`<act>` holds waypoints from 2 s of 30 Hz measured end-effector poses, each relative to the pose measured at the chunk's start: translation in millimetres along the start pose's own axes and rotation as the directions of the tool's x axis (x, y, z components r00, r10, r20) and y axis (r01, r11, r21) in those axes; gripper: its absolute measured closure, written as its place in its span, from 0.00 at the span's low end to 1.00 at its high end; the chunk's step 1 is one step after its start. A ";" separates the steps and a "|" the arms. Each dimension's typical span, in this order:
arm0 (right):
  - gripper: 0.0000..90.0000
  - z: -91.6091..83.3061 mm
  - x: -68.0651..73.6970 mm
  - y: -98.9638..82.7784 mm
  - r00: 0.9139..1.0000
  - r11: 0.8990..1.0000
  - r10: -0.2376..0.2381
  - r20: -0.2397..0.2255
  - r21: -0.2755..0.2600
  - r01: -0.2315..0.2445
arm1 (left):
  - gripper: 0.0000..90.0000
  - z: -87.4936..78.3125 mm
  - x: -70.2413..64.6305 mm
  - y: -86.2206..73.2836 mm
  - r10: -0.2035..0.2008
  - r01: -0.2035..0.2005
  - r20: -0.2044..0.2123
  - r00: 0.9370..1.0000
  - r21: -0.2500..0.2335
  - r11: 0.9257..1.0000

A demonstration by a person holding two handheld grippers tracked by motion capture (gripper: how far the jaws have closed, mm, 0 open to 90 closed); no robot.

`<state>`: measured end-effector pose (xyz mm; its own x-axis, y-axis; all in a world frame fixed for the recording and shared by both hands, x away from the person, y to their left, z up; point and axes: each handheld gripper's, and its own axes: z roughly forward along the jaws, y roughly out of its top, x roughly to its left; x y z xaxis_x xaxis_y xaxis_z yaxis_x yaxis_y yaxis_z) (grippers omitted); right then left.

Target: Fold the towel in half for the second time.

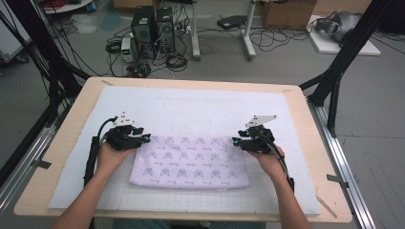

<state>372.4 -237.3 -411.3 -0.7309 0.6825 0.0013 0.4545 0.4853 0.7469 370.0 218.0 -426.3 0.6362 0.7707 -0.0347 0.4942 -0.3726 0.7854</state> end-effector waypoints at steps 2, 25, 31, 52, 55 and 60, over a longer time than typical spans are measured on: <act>0.54 4.3 -4.6 -1.7 1.000 1.000 0.016 -0.002 0.011 -0.016 | 0.54 6.8 5.4 -3.3 -0.044 0.044 0.002 0.999 0.039 0.998; 0.91 4.9 -14.2 19.6 1.000 1.000 0.009 -0.027 0.008 -0.009 | 0.91 1.1 2.2 28.9 0.010 -0.013 -0.055 0.998 -0.063 0.998; 0.91 -7.6 -35.6 54.4 0.999 0.998 0.032 0.041 -0.059 -0.029 | 0.91 -2.2 19.4 77.9 0.005 -0.020 -0.116 0.993 -0.127 0.992; 0.48 -4.2 -23.3 42.9 0.997 0.995 0.072 -0.013 -0.067 -0.072 | 0.58 -19.1 12.6 43.3 0.001 -0.005 -0.047 0.999 -0.090 0.996; 0.39 -10.4 -18.0 38.4 0.996 0.993 0.080 -0.026 -0.087 -0.082 | 0.51 -25.4 6.1 38.1 0.006 -0.008 -0.017 1.000 -0.109 0.994; 0.29 -17.7 -8.5 32.0 0.997 0.992 0.071 -0.037 -0.106 -0.074 | 0.40 -31.9 -2.2 31.0 0.018 -0.017 0.010 1.000 -0.107 0.994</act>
<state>384.1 -237.3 -375.6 -0.7152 0.6945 0.0786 0.4507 0.3723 0.8113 365.1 221.3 -382.2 0.6509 0.7587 -0.0261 0.4167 -0.3283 0.8477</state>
